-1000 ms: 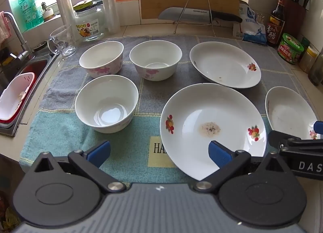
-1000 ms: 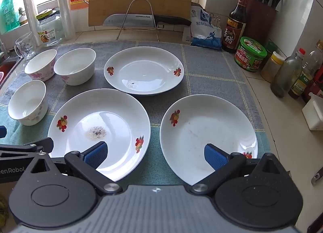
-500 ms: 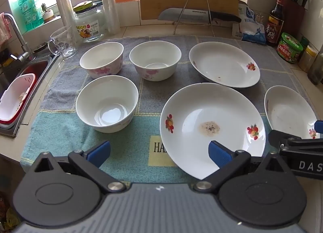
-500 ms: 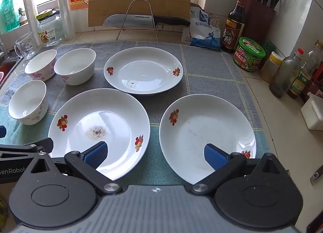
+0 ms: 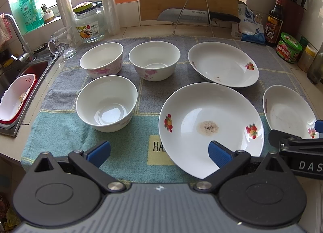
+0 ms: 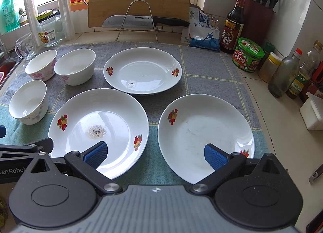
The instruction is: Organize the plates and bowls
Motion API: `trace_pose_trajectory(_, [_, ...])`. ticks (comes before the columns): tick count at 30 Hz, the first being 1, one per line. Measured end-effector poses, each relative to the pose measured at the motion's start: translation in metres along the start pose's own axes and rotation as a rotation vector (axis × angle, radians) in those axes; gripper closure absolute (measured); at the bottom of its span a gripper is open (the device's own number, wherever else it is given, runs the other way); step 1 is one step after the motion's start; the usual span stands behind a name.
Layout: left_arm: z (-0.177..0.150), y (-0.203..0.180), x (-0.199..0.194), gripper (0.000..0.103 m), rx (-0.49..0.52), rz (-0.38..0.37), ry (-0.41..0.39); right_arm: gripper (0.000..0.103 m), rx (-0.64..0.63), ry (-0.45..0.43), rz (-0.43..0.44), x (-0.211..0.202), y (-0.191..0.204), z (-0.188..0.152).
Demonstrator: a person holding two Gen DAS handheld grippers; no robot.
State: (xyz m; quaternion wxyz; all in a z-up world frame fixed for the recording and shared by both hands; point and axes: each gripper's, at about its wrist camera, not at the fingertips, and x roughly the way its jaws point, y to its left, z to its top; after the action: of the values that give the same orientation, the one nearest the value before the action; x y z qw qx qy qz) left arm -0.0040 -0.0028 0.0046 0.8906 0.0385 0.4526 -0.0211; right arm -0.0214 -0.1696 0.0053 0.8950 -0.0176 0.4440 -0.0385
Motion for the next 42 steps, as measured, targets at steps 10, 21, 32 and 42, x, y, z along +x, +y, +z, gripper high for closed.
trace_pose_trajectory(10, [0.0001, -0.0003, -0.0006, 0.001, 0.001, 0.0, -0.001, 0.0, 0.0, -0.002, -0.001, -0.0005, 0.0004, -0.0003])
trace_pose_trajectory(21, [-0.0001, -0.0002, -0.0006, 0.001, 0.0, 0.0, -0.001, 0.0, -0.002, -0.003, -0.002, 0.0005, 0.0012, -0.0001])
trace_pose_trajectory(32, [0.0002, 0.0024, -0.0015, 0.001, 0.0, -0.001, 0.003, 0.0, -0.003, 0.0, -0.004, -0.0016, -0.0002, -0.0001])
trace_pose_trajectory(42, [-0.0004, 0.0021, -0.0006, 0.001, 0.001, 0.001, 0.001, 0.0, -0.003, -0.002, -0.006, -0.001, -0.0004, -0.001])
